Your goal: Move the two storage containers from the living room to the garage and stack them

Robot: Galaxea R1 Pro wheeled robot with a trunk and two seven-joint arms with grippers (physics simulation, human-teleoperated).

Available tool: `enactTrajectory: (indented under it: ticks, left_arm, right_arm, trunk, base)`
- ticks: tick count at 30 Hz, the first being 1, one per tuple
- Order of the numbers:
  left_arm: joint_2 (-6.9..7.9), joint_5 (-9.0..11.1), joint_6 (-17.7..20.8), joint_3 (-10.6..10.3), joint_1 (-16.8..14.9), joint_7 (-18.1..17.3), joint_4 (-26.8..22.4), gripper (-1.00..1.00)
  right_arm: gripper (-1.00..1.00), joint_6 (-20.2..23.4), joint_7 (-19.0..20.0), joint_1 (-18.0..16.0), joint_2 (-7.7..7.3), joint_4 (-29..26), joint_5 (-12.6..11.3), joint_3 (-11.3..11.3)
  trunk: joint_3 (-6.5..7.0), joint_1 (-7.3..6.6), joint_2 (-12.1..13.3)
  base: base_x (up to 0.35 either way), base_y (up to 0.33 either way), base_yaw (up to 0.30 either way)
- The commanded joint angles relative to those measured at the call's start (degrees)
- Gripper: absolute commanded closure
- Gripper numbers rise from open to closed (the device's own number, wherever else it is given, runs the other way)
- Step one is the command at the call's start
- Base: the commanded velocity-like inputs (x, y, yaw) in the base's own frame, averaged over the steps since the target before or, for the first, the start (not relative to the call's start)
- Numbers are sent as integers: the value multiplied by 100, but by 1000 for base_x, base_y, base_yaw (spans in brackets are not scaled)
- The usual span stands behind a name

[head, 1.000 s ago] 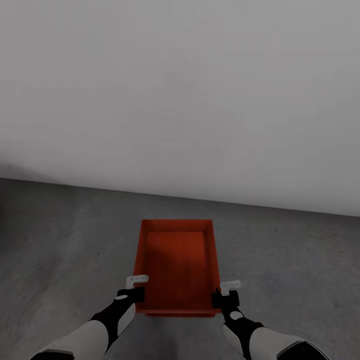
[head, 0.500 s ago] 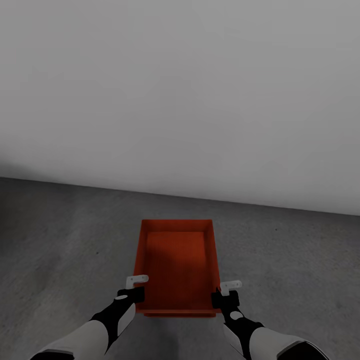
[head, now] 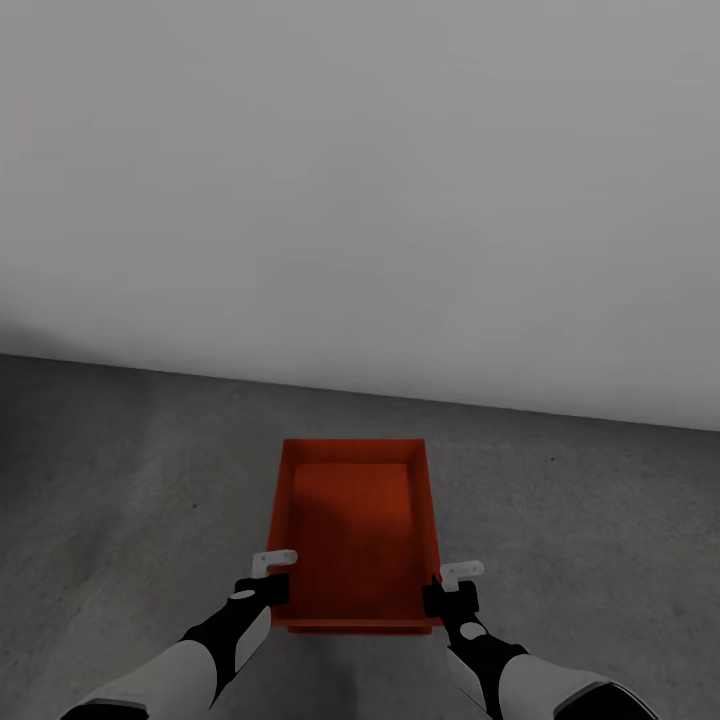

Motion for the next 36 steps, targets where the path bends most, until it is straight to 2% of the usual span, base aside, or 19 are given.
enactTrajectory:
  ticks: [1,36]
  left_arm:
    - [17,41,11,62,1,74,13,100]
    - [13,48,11,62,1,101,30,100]
  right_arm:
    - [100,-81,-22,-6,2,-11,-62,-115]
    - [100,-81,-19,-6,2,-11,-61,-115]
  trunk:
    - [-3,0,-2]
    - [-3,0,-2]
  base:
    - [0,0,0]
    - [-20,0,0]
